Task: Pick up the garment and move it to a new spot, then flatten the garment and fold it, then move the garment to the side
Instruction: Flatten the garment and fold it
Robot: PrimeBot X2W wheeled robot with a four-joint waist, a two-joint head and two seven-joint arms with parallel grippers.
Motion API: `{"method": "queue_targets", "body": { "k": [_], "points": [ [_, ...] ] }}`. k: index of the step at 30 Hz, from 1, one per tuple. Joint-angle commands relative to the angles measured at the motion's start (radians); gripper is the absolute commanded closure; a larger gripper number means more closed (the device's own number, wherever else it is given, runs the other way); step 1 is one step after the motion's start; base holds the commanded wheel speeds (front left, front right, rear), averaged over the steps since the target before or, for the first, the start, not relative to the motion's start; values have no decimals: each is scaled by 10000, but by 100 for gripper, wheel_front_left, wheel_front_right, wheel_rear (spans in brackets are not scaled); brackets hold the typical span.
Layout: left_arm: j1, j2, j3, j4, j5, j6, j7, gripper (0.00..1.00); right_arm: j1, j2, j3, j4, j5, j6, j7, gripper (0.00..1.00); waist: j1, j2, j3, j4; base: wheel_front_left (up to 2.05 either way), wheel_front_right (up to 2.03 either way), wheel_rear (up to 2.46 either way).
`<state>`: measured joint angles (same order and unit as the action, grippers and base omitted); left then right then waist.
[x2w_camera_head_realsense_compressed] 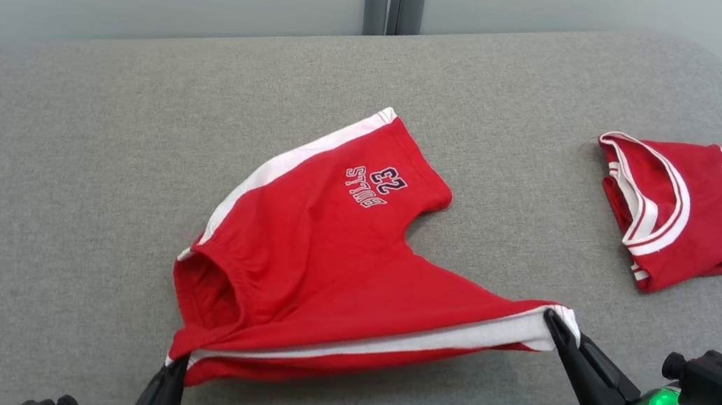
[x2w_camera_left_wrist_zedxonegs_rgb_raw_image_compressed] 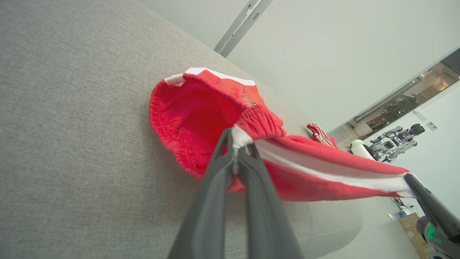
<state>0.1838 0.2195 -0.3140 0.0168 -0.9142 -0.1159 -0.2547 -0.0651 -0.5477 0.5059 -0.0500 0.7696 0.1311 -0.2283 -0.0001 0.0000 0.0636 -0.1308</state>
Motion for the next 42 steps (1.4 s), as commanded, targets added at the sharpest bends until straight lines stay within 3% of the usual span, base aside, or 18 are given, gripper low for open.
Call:
{"method": "queue_targets", "body": {
  "k": [1,9,17,22,30,42],
  "points": [
    [133,155,-88,43,226,-45,66,100,170,-2,-132,-92,-104,-9,85,100,1,0,-54,-11,0,0,0],
    [-263,190,-586,341,494,119,601,100,15,264,-144,119,-296,-9,497,100,1,0,9,26,0,0,0],
    [-746,410,-859,656,948,585,1173,100,-682,376,107,867,-322,-9,589,100,1,0,217,101,0,0,0],
    [-979,41,-623,459,469,850,1361,100,-1356,353,98,1325,-267,-9,721,100,1,0,351,211,0,0,0],
    [-1655,-650,-460,304,-76,1504,1764,100,-3097,215,338,2080,-14,-9,1340,100,1,0,777,565,0,0,0],
    [-3890,-971,-349,1128,-57,2152,2479,100,-6780,140,1587,3802,819,-9,2407,100,1,0,2062,1552,0,0,0]
  ]
}}
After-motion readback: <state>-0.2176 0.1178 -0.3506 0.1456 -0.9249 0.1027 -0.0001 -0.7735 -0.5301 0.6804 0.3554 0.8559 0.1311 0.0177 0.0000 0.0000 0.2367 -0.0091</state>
